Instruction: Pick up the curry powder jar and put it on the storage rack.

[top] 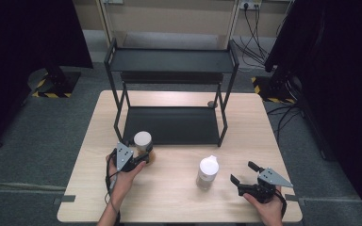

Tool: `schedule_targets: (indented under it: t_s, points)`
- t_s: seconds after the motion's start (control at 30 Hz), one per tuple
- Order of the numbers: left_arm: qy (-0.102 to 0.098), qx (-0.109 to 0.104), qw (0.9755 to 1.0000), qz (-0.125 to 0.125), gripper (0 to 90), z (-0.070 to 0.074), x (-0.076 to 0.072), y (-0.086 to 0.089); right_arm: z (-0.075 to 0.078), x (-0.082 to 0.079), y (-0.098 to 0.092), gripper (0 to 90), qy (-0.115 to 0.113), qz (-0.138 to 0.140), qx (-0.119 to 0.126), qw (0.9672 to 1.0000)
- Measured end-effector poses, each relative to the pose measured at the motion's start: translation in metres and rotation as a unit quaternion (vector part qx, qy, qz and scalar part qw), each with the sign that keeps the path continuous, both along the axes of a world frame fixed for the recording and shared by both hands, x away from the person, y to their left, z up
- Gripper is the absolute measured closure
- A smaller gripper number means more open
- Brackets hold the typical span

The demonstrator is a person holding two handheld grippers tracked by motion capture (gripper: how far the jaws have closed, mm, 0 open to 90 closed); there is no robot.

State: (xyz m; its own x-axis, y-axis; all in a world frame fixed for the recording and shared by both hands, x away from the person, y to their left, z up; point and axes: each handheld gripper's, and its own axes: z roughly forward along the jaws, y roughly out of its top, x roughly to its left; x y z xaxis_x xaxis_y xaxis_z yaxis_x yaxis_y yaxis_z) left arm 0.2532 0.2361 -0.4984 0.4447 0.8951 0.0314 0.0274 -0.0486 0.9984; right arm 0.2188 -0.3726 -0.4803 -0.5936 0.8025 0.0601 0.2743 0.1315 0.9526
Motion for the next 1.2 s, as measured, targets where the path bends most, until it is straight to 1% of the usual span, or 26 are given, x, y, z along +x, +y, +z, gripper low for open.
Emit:
schedule_targets:
  t_s: [0.1, 0.17, 0.2, 0.3, 0.37, 0.43, 0.53, 0.63, 0.7, 0.73, 0.77, 0.83, 1.0, 1.2]
  points:
    - [0.004, -0.002, 1.0000, -0.004, 33.0, 0.001, 0.001, 0.002, 0.000, 0.000, 0.000, 5.2, -0.001, 0.000, 0.001, 1.0000]
    - [0.009, -0.011, 0.9999, -0.006, 32.9, 0.003, 0.000, 0.004, 0.000, 0.000, 0.000, 5.3, -0.001, 0.001, 0.000, 1.0000]
    - [0.008, -0.013, 0.9999, -0.006, 32.9, 0.004, -0.001, 0.004, 0.000, 0.000, 0.000, 5.3, -0.001, 0.001, 0.000, 1.0000]
    - [0.002, -0.008, 1.0000, -0.005, 32.9, 0.010, -0.004, 0.002, 0.000, 0.000, 0.000, 5.3, 0.000, 0.000, 0.001, 1.0000]
    - [0.002, -0.011, 0.9999, -0.006, 33.0, 0.012, -0.005, 0.002, 0.000, 0.000, -0.001, 5.3, -0.001, 0.000, 0.002, 1.0000]
    - [-0.006, -0.018, 0.9998, -0.006, 33.0, 0.019, -0.008, 0.002, 0.000, 0.000, -0.001, 5.3, -0.001, 0.000, 0.002, 1.0000]
    - [-0.013, -0.016, 0.9998, -0.006, 32.9, 0.027, -0.009, 0.003, 0.000, 0.000, -0.001, 5.4, -0.001, 0.000, 0.002, 1.0000]
    - [-0.018, -0.020, 0.9996, -0.005, 32.9, 0.036, -0.010, 0.003, 0.000, 0.000, 0.000, 5.4, 0.000, 0.000, 0.001, 1.0000]
    - [-0.024, -0.020, 0.9995, -0.003, 32.9, 0.040, -0.011, 0.003, 0.000, 0.000, -0.001, 5.4, 0.000, 0.000, 0.002, 1.0000]
    - [-0.024, -0.020, 0.9995, -0.003, 32.9, 0.040, -0.011, 0.003, 0.000, 0.000, -0.001, 5.4, 0.000, 0.000, 0.002, 1.0000]
    - [-0.030, -0.019, 0.9994, -0.002, 32.9, 0.046, -0.012, 0.002, -0.001, 0.000, -0.001, 5.4, 0.000, 0.000, 0.003, 1.0000]
    - [-0.031, -0.020, 0.9993, -0.002, 32.9, 0.048, -0.013, 0.002, -0.001, 0.000, -0.001, 5.4, 0.000, 0.000, 0.003, 1.0000]
    - [-0.039, -0.019, 0.9991, -0.002, 33.0, 0.060, -0.014, 0.000, -0.001, 0.000, -0.001, 5.4, 0.000, 0.000, 0.003, 1.0000]
    - [-0.051, -0.019, 0.9985, 0.003, 33.0, 0.071, -0.014, -0.002, -0.001, 0.000, -0.002, 5.4, 0.001, 0.000, 0.005, 1.0000]
